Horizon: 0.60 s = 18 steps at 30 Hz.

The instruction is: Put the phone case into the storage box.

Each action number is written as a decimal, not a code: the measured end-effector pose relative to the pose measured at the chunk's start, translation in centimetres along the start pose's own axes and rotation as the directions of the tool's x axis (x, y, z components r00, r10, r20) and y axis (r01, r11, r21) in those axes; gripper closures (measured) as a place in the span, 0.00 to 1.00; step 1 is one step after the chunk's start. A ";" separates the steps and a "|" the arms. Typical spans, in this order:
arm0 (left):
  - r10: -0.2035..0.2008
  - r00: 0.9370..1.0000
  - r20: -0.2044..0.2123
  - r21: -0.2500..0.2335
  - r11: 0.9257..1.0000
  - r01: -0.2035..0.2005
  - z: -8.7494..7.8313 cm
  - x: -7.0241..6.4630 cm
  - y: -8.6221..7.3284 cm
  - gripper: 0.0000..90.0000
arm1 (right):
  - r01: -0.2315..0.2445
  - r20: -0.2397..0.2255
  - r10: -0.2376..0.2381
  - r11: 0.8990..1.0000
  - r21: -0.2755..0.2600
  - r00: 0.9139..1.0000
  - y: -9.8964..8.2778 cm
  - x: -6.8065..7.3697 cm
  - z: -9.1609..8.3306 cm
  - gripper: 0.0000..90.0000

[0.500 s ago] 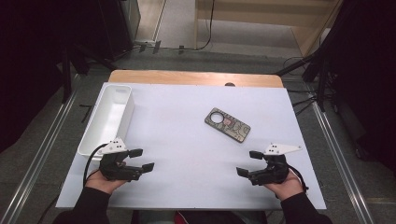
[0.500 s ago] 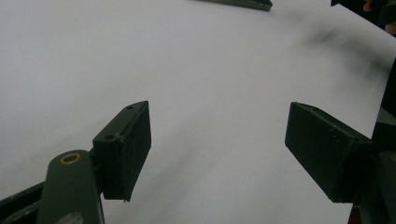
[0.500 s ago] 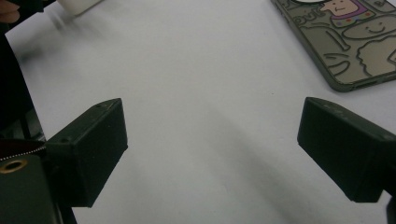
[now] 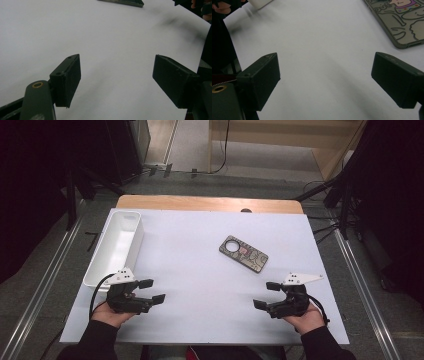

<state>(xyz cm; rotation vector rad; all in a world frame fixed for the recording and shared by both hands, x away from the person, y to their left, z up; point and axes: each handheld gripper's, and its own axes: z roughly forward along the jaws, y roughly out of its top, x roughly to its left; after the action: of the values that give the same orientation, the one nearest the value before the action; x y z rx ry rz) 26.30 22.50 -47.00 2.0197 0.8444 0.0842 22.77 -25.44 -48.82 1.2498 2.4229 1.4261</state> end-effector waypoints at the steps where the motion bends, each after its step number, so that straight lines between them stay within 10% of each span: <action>1: 0.001 1.000 0.000 -0.002 1.000 -0.001 0.0 0.0 0.0 0.25 | 0.000 0.001 0.000 1.000 0.003 1.000 -0.1 0.0 -0.1 0.08; 18: -0.005 1.000 -0.003 0.007 1.000 0.005 0.2 0.1 0.0 0.25 | -0.013 -0.001 0.013 1.000 -0.011 1.000 0.1 -0.3 -0.3 0.08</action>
<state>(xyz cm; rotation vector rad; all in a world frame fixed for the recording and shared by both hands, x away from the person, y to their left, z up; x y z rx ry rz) 26.47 22.44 -47.11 2.0245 0.8522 0.0814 22.93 -25.86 -48.71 1.2650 2.4090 1.4413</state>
